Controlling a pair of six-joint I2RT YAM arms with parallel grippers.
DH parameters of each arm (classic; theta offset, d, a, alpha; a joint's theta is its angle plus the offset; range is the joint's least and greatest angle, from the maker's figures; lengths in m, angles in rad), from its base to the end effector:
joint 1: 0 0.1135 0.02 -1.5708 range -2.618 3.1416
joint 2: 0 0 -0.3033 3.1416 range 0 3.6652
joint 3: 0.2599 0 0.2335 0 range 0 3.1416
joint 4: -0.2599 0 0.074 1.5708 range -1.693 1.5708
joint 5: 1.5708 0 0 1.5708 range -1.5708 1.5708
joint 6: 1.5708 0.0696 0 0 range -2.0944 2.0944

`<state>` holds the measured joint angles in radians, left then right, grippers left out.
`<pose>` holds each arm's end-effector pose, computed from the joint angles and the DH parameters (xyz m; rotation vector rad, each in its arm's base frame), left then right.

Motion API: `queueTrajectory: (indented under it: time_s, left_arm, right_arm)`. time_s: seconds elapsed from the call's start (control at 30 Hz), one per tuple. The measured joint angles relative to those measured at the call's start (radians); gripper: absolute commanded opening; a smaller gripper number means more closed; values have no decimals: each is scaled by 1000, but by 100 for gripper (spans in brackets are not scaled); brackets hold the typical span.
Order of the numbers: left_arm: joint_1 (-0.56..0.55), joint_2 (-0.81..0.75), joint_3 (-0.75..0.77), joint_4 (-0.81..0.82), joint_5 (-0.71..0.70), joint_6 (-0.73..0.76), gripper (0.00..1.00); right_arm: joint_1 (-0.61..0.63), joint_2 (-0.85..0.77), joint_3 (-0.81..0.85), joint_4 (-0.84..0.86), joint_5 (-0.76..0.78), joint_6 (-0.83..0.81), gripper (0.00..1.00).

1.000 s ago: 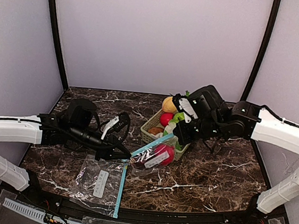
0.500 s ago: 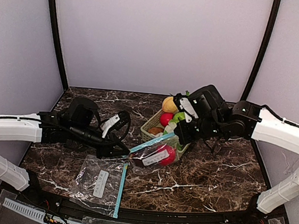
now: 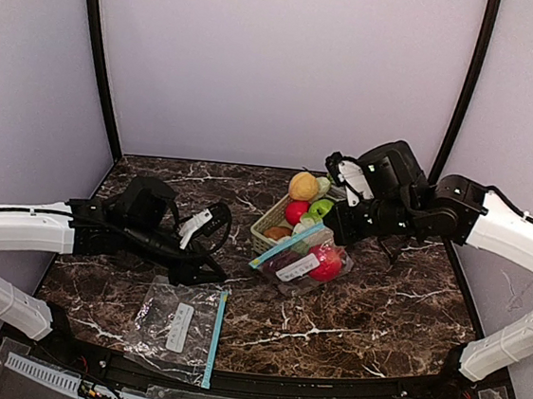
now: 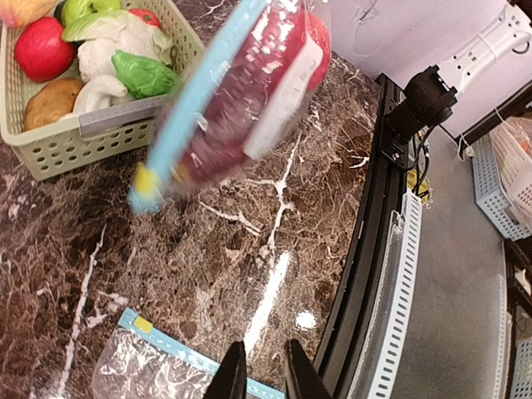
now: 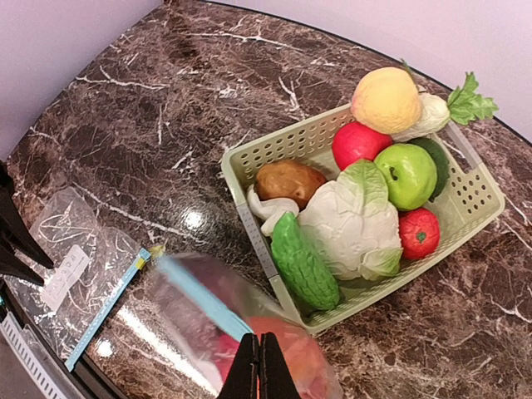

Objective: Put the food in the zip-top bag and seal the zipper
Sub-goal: Zip the zipper of the food storage bag, then place the zipper food storage bag at the corner of the board.

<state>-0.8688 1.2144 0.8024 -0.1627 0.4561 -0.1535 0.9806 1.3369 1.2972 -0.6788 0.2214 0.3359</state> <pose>0.1442 -0.2180 0.2882 1.0592 2.0188 -1.0595 0.1710 0.2278 0.3661 -0.6196 2.2220 0.4372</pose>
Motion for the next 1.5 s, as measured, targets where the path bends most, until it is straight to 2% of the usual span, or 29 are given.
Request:
queueTrajectory:
  time_s: [0.1,0.2,0.27,0.47,0.67,0.77,0.9,1.17,1.5]
  left_arm:
    - [0,-7,0,-13,0,-22,38]
    - [0,-27,0,-17,-9,-55,50]
    - [0,-48,0,-19,-23,-76,62]
    - [11,-114,-4,-58,-126,-167,78]
    - [111,-190,-66,-161,-230,-285,83]
    - [179,-240,-106,-238,-271,-337,86]
    - [213,-304,-140,-335,-331,-386,90]
    - [225,-417,-230,-454,-402,-477,95]
    - [225,-476,-306,-475,-391,-565,95]
  right_arm:
    - [-13,-23,0,-1,19,-6,0]
    - [-14,-37,0,-4,34,-9,0]
    - [-15,-43,0,-6,50,-10,0]
    - [-15,-45,13,-58,133,-10,0]
    - [-84,-42,95,-142,233,-11,0]
    - [-175,-51,106,-151,254,-14,0]
    - [-305,-74,95,-154,240,-18,0]
    - [-609,-181,-105,-65,24,-16,0]
    - [-740,-195,-212,29,-229,-12,0]
